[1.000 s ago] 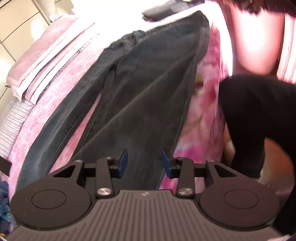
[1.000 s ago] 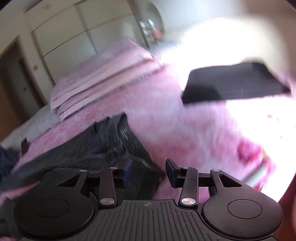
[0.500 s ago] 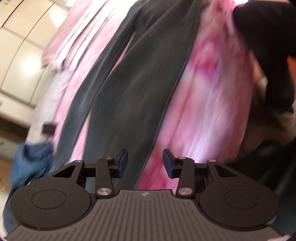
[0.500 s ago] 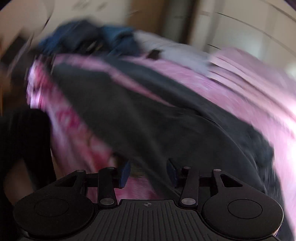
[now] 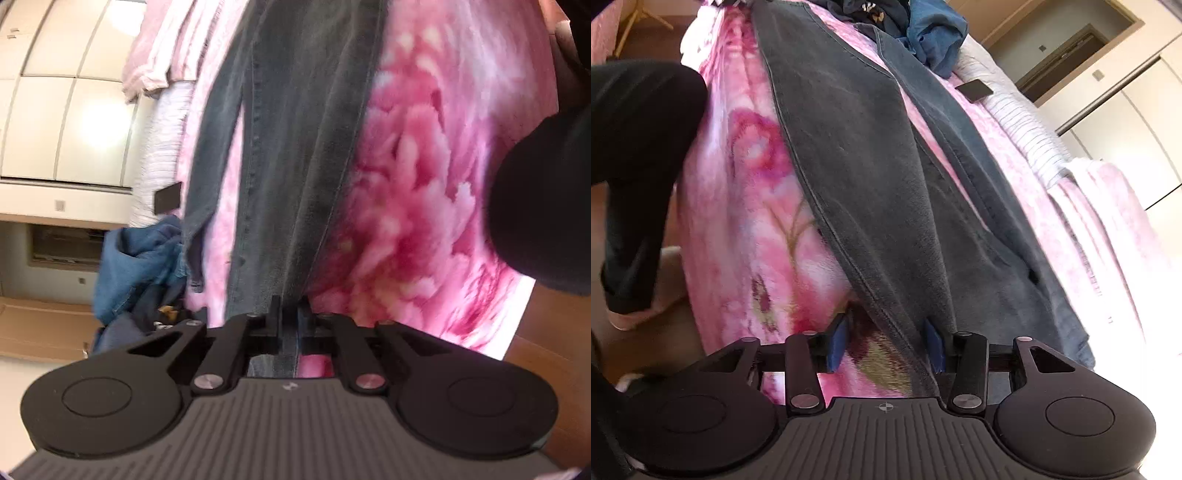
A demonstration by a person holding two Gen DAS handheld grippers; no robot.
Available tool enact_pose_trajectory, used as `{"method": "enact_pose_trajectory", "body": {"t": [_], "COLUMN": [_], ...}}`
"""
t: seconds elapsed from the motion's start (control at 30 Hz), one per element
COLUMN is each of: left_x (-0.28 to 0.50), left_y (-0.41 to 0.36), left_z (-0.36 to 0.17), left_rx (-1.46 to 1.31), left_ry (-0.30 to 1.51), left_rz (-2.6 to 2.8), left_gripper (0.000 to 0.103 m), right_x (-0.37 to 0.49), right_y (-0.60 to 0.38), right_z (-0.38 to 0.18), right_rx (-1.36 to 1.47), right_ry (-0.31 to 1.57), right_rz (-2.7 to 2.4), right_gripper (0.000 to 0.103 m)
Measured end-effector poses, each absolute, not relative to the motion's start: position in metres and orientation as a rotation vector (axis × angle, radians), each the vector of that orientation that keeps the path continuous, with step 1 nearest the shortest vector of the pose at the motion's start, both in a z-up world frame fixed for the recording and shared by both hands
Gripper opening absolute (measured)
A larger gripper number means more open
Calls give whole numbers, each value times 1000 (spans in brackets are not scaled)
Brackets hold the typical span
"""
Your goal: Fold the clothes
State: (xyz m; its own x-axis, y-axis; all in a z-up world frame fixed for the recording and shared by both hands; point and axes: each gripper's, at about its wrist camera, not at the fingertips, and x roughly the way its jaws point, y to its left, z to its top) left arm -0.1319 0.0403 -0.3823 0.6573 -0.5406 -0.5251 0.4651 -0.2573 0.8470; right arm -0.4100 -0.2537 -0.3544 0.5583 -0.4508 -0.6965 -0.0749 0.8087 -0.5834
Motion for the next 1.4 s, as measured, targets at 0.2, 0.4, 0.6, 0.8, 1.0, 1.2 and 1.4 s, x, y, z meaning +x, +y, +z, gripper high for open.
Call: {"method": "enact_pose_trajectory", "body": {"t": [0.2, 0.4, 0.6, 0.8, 1.0, 1.2, 1.4], "left_x": [-130, -142, -168, -190, -209, -229, -247], "left_y": [53, 59, 67, 21, -59, -142, -194], "left_z": [-385, -375, -321, -295, -291, -306, -333], "left_rx": [1550, 1514, 1286, 1217, 1204, 1168, 1178], "left_ry": [1, 96, 214, 172, 81, 39, 36], "left_rz": [-952, -974, -1210, -1326, -1450, -1565, -1650], "left_gripper": [7, 15, 20, 22, 25, 26, 29], "right_x": [-412, -415, -439, -466, -495, -500, -501], "right_y": [-236, -239, -249, -297, -439, -548, -612], "right_z": [-343, -342, -299, -254, -250, -274, -308], "right_rx": [-616, -548, -278, -81, 228, 340, 531], "right_ry": [957, 949, 774, 572, 609, 786, 870], "right_rz": [-224, -226, -248, -368, -565, -593, -484], "right_gripper": [1, 7, 50, 58, 58, 58, 58]}}
